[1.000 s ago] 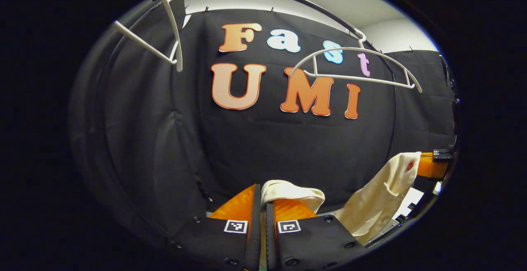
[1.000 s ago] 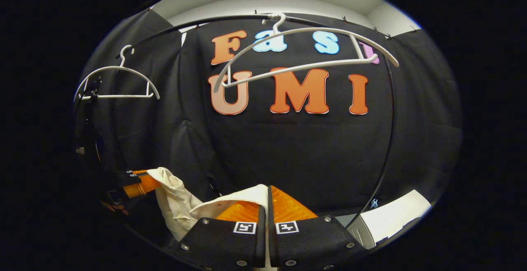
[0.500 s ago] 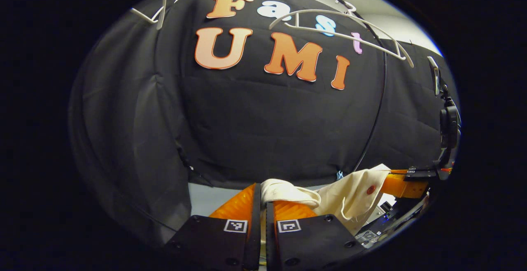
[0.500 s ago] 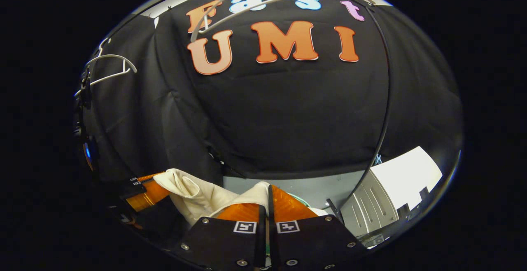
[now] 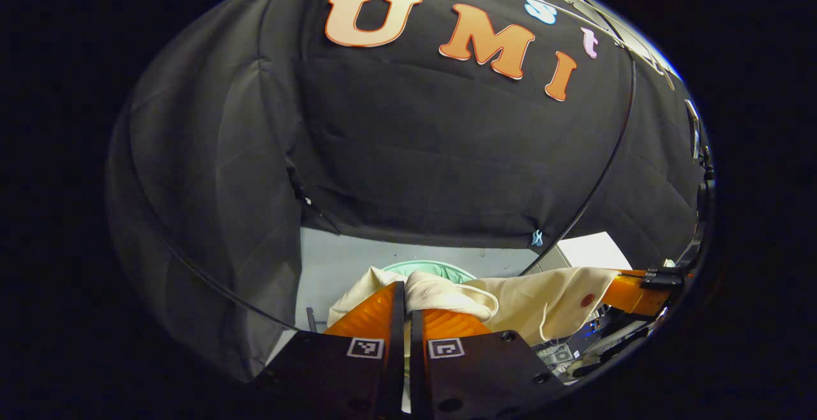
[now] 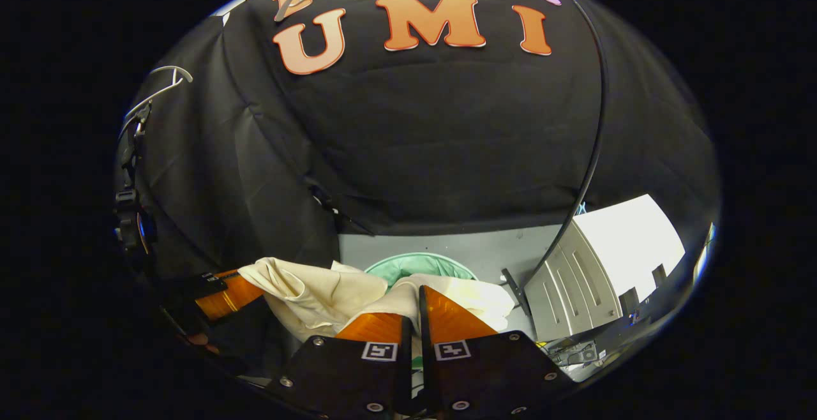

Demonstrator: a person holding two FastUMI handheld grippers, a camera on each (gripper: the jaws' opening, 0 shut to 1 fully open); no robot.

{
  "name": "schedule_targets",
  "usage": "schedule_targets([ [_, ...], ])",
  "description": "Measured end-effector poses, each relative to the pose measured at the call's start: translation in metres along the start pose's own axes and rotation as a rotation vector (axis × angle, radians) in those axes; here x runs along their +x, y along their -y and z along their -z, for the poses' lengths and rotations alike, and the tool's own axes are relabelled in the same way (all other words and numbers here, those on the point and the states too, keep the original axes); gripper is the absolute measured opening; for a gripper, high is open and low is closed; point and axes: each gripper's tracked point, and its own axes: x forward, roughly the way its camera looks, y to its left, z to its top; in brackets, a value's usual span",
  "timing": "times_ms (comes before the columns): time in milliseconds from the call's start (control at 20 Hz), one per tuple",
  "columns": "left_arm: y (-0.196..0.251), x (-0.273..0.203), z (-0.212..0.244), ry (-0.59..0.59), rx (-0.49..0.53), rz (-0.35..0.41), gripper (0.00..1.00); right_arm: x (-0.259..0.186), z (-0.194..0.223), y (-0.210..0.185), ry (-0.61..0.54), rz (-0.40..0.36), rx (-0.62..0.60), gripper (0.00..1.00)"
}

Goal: Grasp the clothes on the hanger with both hands and then place them into the laundry hamper below.

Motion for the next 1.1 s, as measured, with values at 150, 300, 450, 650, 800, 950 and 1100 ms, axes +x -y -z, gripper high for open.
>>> schedule_targets([
  [150,-0.006,0.004,0.008,-0.027,0.002,-0.024,0.16,0.006,0.009,0.003,-0.038,0.003,0.016,0.10],
  [300,-0.007,0.009,0.011,-0.053,0.000,-0.025,0.27,0.010,0.014,0.006,-0.065,0.002,0.058,0.30],
  [450,-0.009,0.010,0.011,-0.059,0.017,-0.032,0.70,0.017,0.013,0.007,-0.069,0.007,0.067,0.56],
  [650,-0.015,0.015,0.011,-0.074,0.023,-0.044,0.95,0.020,0.020,0.002,-0.090,0.000,0.057,0.84],
  [800,-0.017,0.012,0.010,-0.068,0.024,-0.043,0.98,0.021,0.024,0.000,-0.098,0.004,0.050,0.93],
  [950,-0.016,0.007,0.002,-0.048,0.026,-0.037,0.95,0.017,0.028,0.000,-0.101,0.015,0.059,0.95],
  [1100,-0.017,-0.002,-0.015,0.004,0.009,-0.011,0.98,0.007,0.023,-0.003,-0.059,0.046,0.085,0.95],
])
